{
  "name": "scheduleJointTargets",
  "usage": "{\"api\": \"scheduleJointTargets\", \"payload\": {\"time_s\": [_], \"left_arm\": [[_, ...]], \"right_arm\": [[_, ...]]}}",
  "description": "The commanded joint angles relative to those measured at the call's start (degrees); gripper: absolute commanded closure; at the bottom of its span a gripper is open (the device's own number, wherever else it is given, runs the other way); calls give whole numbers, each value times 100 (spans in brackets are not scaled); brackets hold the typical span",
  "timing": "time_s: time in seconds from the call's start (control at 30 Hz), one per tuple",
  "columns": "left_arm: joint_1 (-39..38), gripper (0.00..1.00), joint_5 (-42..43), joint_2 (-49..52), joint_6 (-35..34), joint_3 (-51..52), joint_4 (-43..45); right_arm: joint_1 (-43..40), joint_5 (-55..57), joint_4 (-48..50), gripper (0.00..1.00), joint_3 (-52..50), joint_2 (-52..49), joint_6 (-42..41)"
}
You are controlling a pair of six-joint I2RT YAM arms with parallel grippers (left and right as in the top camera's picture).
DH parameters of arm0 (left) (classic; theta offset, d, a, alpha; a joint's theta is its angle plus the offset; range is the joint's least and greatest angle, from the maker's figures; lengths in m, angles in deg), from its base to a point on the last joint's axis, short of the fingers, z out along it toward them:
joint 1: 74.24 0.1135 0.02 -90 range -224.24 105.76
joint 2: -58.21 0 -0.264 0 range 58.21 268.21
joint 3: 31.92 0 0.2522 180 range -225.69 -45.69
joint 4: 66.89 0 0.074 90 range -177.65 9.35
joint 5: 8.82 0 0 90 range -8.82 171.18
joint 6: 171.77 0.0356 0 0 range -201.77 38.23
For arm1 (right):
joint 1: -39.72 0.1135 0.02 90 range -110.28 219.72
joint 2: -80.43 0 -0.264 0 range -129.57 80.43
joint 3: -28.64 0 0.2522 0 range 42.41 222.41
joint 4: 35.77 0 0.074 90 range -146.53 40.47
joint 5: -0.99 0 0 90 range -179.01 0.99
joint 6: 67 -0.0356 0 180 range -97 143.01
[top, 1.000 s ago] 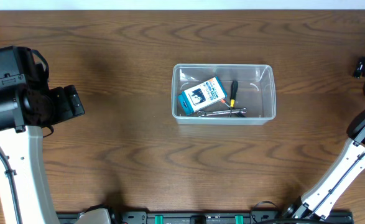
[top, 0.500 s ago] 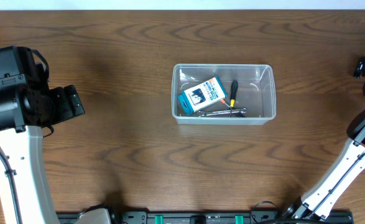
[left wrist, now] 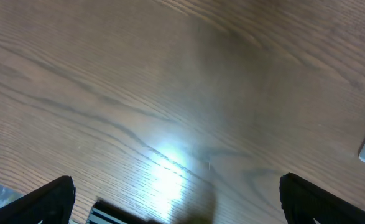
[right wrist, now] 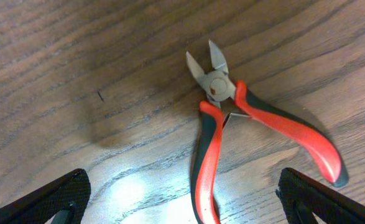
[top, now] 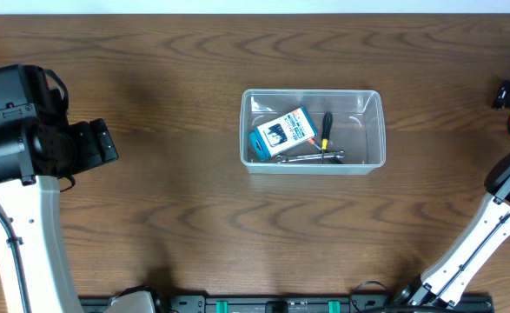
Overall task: Pack container
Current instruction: 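Lower the right gripper and close it on the pliers handles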
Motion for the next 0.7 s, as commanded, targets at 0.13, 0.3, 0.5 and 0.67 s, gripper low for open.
{"api": "scheduleJointTargets", "payload": {"time_s": [0.13,0.3,0.5,0.67], "left_arm": [[31,2,-9,-13,31,-63,-17],[31,2,-9,-13,31,-63,-17],[31,2,-9,-13,33,-63,-20],[31,2,-9,-13,31,-63,-20]], "right_arm": [[-74,0,76,1,-227,-39,-94],[-103,0,140,1,-227,-39,-94],[-136,-2,199,1,-227,-39,-96],[-168,0,195,1,-240,-39,-98]]}}
